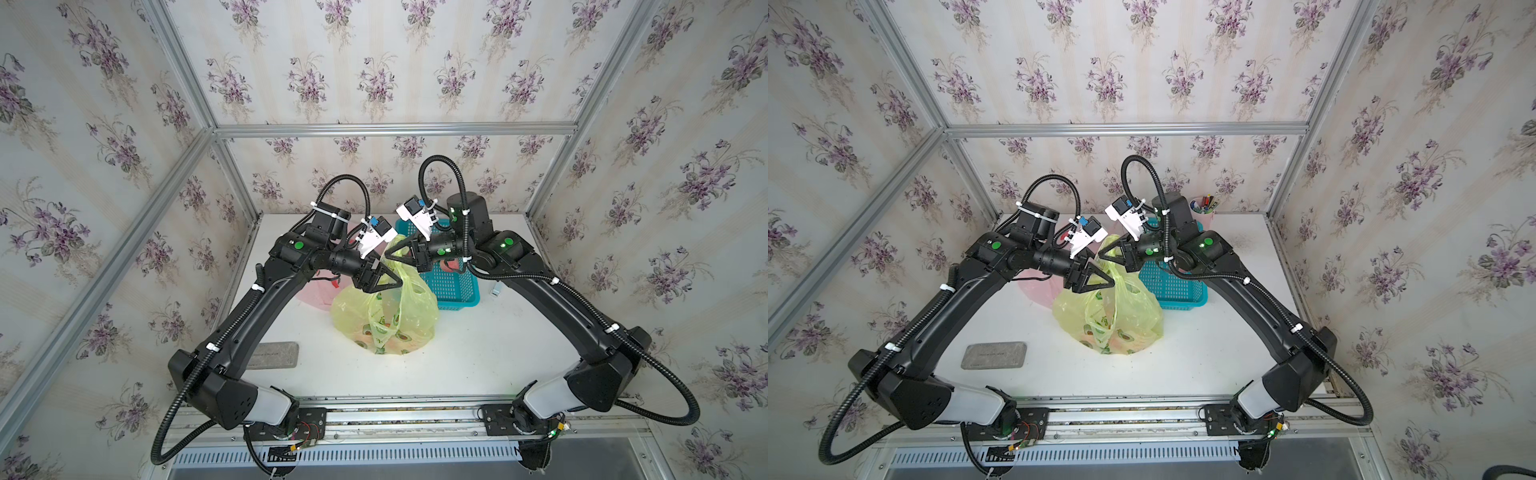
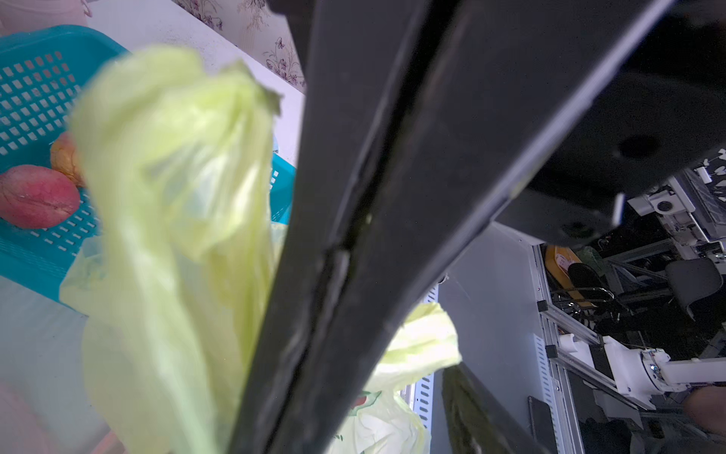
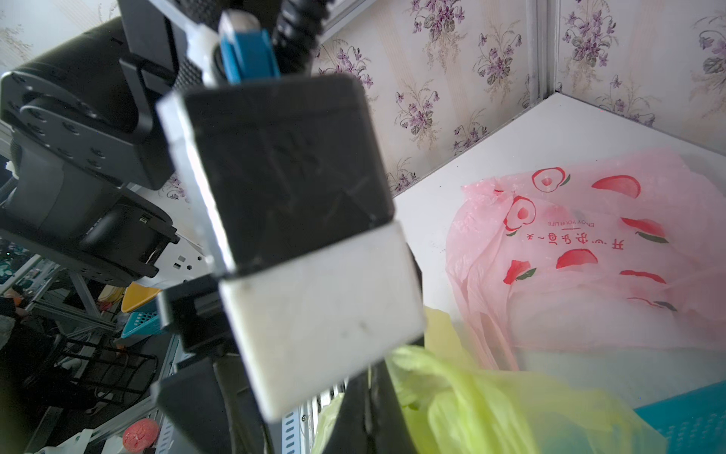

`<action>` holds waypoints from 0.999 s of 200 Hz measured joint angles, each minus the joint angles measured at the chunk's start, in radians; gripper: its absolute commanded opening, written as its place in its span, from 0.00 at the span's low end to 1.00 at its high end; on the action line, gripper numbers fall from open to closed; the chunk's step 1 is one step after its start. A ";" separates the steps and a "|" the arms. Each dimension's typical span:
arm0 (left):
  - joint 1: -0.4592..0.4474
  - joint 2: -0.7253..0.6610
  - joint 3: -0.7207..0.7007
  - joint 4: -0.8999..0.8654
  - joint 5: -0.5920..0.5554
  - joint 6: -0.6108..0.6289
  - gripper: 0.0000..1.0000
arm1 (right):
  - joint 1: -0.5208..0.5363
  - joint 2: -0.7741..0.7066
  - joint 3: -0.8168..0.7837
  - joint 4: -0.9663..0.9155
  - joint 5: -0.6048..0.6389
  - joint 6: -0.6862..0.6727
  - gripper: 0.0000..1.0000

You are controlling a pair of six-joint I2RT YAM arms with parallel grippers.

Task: Place the peach into a plastic bag & tie a knot
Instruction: Cross the plastic bag at the center of the board.

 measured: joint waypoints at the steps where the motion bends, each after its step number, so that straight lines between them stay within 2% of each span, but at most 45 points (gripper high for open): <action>1: 0.000 0.000 0.000 0.000 0.000 0.000 0.70 | 0.000 0.000 0.000 0.000 0.000 0.000 0.00; 143: 0.043 0.015 0.000 0.000 0.108 0.000 0.73 | -0.001 0.013 -0.008 0.021 -0.036 -0.016 0.00; 171: 0.042 0.030 0.000 0.000 0.110 0.000 0.68 | -0.001 0.018 -0.008 0.053 -0.062 0.005 0.00; 200: 0.040 0.040 0.000 0.000 0.110 0.000 0.56 | -0.001 0.027 -0.008 0.093 -0.096 0.031 0.00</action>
